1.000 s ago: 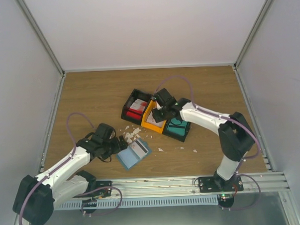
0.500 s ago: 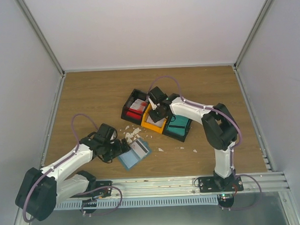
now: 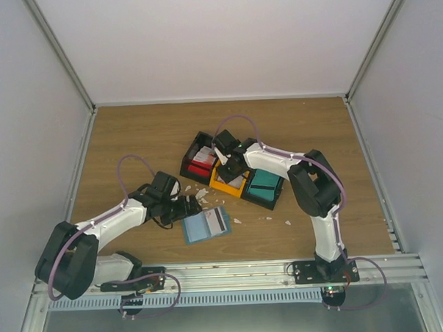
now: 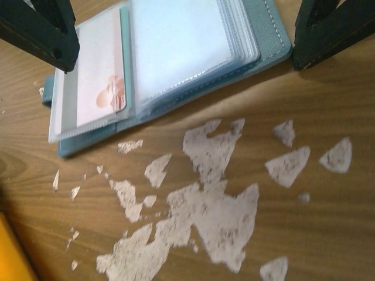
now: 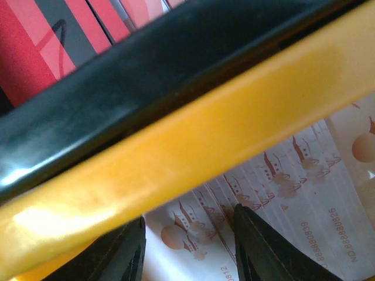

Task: Put the credit cards into the card holder
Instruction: Move the card holder to the center of the board, then pick up the credit card from the storage box.

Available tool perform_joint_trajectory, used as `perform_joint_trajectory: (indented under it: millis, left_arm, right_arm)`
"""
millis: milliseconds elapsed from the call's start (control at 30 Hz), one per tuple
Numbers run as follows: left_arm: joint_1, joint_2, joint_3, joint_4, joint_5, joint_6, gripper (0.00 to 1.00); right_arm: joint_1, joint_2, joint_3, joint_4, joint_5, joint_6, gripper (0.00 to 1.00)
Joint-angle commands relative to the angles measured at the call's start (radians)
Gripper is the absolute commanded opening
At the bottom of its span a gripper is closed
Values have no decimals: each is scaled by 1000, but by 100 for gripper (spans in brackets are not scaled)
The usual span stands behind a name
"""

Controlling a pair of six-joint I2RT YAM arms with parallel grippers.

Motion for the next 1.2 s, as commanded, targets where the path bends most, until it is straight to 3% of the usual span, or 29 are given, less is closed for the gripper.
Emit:
perform_joint_trajectory:
  millis: [0,233,767,1167]
  left_arm:
    - [5,22,34,88,-42,37,99]
    - [6,32,61,198,-96,-10,94]
    - [5,207,107,405,-33,-24,39]
    - [5,246,104,481,26,-25,34]
  right_arm:
    - [4,58,29,-84,13,-32,41]
    - [4,21,22,-89,-96,-38,27]
    - [4,-106,-47,-68,-240,-44,23]
    - [14,-167,-96,-59,-338,-41,23]
